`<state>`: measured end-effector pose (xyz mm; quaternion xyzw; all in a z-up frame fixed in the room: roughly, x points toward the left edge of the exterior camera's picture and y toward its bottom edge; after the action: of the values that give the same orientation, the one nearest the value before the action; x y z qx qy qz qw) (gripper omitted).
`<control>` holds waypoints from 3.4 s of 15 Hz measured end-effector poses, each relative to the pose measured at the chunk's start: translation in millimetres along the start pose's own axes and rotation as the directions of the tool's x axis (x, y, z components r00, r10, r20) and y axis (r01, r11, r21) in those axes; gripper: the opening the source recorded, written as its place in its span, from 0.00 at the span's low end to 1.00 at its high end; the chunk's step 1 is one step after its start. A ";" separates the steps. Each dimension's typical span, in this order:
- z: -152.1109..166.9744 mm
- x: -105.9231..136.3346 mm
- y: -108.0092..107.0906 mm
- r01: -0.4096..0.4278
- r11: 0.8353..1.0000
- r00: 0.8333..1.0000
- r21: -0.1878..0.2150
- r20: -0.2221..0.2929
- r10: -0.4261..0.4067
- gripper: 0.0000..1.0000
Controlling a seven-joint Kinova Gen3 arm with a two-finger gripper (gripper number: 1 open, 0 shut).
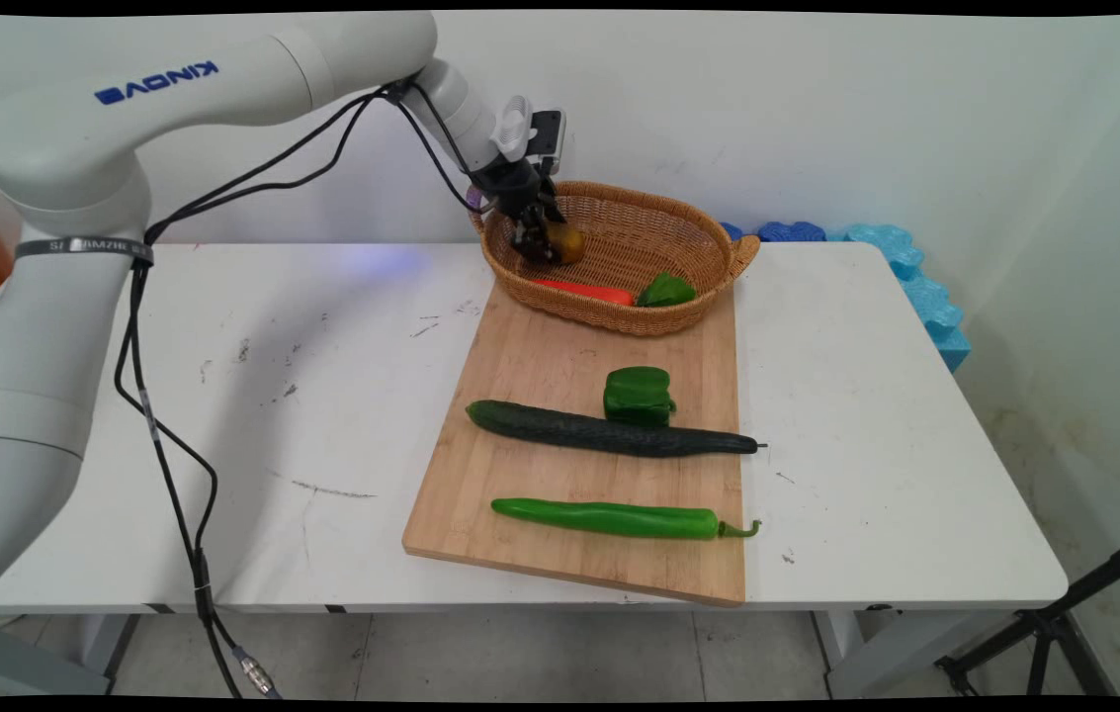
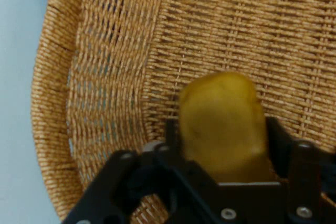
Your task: Place the picked object on the cutting board
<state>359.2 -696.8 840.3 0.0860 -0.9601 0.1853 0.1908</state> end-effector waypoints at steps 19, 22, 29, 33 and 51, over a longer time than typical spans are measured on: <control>-81.8 13.5 27.1 0.070 0.996 0.996 0.060 -0.057 -0.066 0.00; -104.6 15.3 43.8 0.099 0.993 0.993 0.057 -0.076 -0.094 0.00; -135.9 18.6 97.4 0.179 0.984 0.979 0.000 -0.097 -0.178 0.00; -140.6 16.0 123.6 0.213 0.976 0.972 -0.035 -0.090 -0.215 0.00; -75.5 1.3 187.0 0.321 0.939 0.941 -0.124 -0.075 -0.331 0.00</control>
<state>339.2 -496.2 845.2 0.2245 -0.9312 0.1020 0.2685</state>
